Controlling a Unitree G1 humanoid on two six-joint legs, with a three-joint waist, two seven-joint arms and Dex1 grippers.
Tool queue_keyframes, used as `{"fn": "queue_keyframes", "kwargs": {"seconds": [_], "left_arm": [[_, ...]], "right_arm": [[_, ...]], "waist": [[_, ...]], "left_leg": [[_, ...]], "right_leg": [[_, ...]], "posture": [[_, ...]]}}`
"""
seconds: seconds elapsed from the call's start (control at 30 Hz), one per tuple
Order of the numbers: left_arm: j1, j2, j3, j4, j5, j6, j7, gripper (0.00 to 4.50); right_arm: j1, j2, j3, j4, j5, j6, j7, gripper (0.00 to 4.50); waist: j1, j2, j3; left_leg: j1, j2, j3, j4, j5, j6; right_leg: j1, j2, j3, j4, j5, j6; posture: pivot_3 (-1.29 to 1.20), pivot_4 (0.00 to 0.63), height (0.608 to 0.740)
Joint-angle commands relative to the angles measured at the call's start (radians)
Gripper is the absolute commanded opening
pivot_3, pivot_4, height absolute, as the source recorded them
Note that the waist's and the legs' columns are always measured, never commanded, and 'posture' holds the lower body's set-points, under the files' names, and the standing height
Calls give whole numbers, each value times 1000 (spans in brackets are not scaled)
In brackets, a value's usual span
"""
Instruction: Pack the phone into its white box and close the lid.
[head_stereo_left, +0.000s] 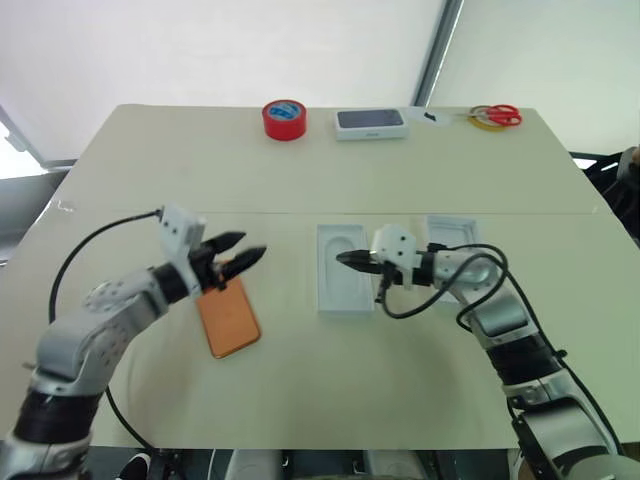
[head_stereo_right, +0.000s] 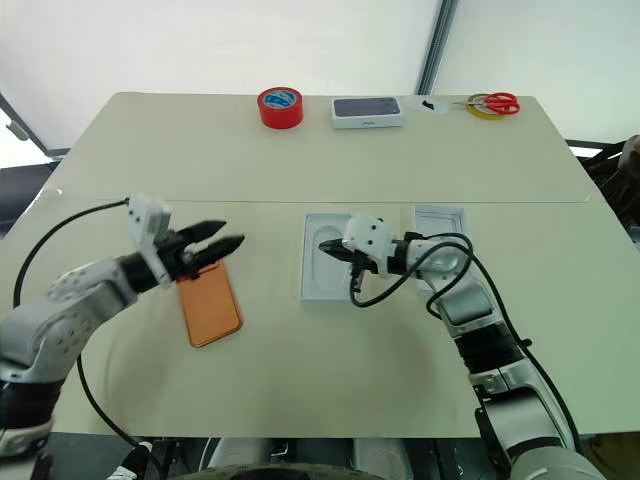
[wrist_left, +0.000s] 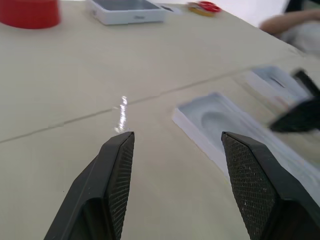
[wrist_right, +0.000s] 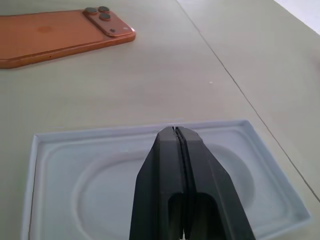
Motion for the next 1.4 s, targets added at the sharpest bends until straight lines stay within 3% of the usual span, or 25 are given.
{"fn": "queue_keyframes", "kwargs": {"seconds": [0.03, 0.17, 0.4, 0.5, 0.63, 0.8, 1.03, 1.17, 1.4], "left_arm": [[16, 9, 107, 8, -21, -59, -111, 2935], [65, -5, 130, 21, 36, -95, -127, 2935], [161, -14, 184, -49, -18, 8, -95, 2935], [192, -4, 235, -76, -95, 114, -56, 2935], [244, 16, 399, -60, -328, 329, 56, 2935], [268, -22, 511, -18, -508, 449, 243, 2935], [331, -72, 545, 12, -536, 512, 500, 2935], [382, -111, 579, 8, -756, 536, 573, 2935], [395, -178, 490, -5, -739, 497, 682, 2935]], "right_arm": [[-35, -19, 51, 32, -87, -75, 4, 43], [-71, -52, 122, 107, -214, -180, -2, 43], [-87, -56, 141, 149, -244, -233, 18, 43], [-85, -36, 124, 146, -222, -219, 19, 43], [-144, 42, 27, 99, -99, -70, -8, 43], [-213, 119, 14, 69, -74, -3, -43, 43], [-253, 223, 169, 63, -163, 20, -39, 43], [-287, 249, 264, 114, -226, -23, -9, 43], [-332, 314, 369, 222, -305, -28, 30, 43]], "waist": [[1, 0, 0], [-9, 0, 0], [-13, 0, 0], [-16, 0, 0], [-31, 1, 1], [-34, 1, 1], [-33, 1, 1], [-34, 1, 1], [-32, 1, 1]], "left_leg": [[0, 0, 0, 0, -1, 1], [-1, -1, -1, -1, -3, 5], [-2, -1, -1, -1, -4, 7], [-2, -1, -1, -1, -4, 8], [-2, 0, -1, -1, -4, 8], [-2, -1, -1, -2, -4, 8], [-2, -1, -1, -2, -4, 8], [-3, -1, -1, -1, -4, 7], [-2, -2, -1, -1, -3, 4]], "right_leg": [[0, -1, 0, 0, 0, 0], [-1, -3, 0, 0, 0, 0], [-3, -3, 0, 0, 0, 0], [-3, -3, 0, 0, 0, 0], [-3, -3, -1, 1, 0, 0], [-3, -3, -1, 1, 0, 0], [-4, -3, -1, 1, 0, 0], [-4, -3, -1, 1, 0, 0], [-4, -4, -1, 1, 0, 0]], "posture": [[0, 150, 740], [0, 150, 740], [0, 150, 740], [0, 150, 740], [0, 150, 740], [0, 150, 740], [0, 150, 740], [0, 150, 740], [0, 150, 740]]}}
